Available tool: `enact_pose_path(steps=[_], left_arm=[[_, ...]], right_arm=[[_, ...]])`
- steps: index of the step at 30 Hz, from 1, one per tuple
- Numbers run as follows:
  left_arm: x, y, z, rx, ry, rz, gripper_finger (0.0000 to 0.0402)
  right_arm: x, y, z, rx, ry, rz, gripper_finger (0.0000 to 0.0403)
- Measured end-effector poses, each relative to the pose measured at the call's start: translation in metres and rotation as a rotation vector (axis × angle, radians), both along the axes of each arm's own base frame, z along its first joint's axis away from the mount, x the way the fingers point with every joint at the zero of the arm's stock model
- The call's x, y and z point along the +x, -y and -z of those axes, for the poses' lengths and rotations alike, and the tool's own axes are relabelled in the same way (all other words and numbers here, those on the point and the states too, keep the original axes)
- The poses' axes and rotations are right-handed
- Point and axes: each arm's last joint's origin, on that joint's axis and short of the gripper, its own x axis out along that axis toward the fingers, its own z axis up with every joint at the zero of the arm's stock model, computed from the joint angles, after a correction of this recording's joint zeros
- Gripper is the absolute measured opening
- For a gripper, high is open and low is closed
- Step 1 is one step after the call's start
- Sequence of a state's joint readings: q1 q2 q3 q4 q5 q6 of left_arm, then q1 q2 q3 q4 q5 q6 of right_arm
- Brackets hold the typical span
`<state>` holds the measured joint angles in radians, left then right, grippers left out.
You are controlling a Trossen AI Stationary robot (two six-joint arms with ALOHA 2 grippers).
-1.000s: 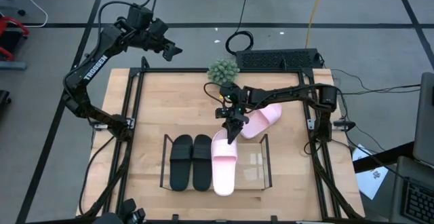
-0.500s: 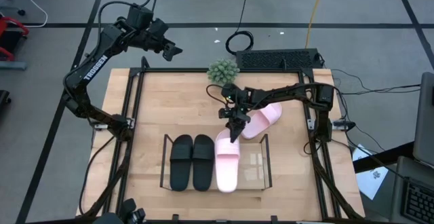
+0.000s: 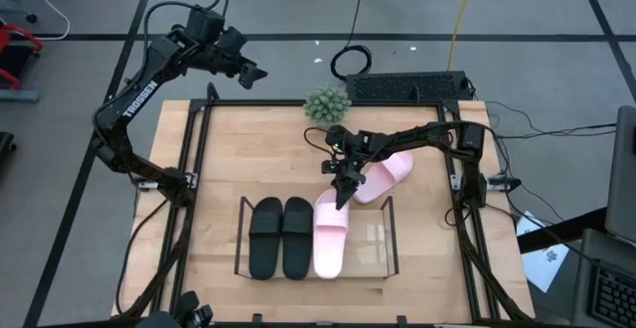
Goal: Pick and place slides into the shelf
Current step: Put the left pink slipper on the shelf
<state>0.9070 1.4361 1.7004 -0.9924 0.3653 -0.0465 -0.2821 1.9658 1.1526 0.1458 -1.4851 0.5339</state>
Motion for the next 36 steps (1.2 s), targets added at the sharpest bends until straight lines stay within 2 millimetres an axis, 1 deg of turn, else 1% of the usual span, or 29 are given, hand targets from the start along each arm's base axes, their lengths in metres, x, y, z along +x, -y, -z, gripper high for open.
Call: enact_pose_path(steps=[3,13,21,36], left_arm=[[0.0,0.0,0.0,-0.01,0.005,-0.009,0.0285],[0.0,0.0,0.0,-0.01,0.005,-0.009,0.0285],[0.0,0.0,0.0,-0.009,0.005,-0.009,0.0285],[0.0,0.0,0.0,-0.012,0.007,-0.012,0.0285]], right_arm=[[0.001,0.0,0.006,0.01,-0.017,-0.006,0.0],[0.001,-0.002,0.006,-0.005,0.019,-0.01,0.0],[-0.011,-0.006,0.022,-0.01,-0.035,0.005,0.0],[-0.01,-0.008,0.023,-0.037,-0.017,0.015,0.0]])
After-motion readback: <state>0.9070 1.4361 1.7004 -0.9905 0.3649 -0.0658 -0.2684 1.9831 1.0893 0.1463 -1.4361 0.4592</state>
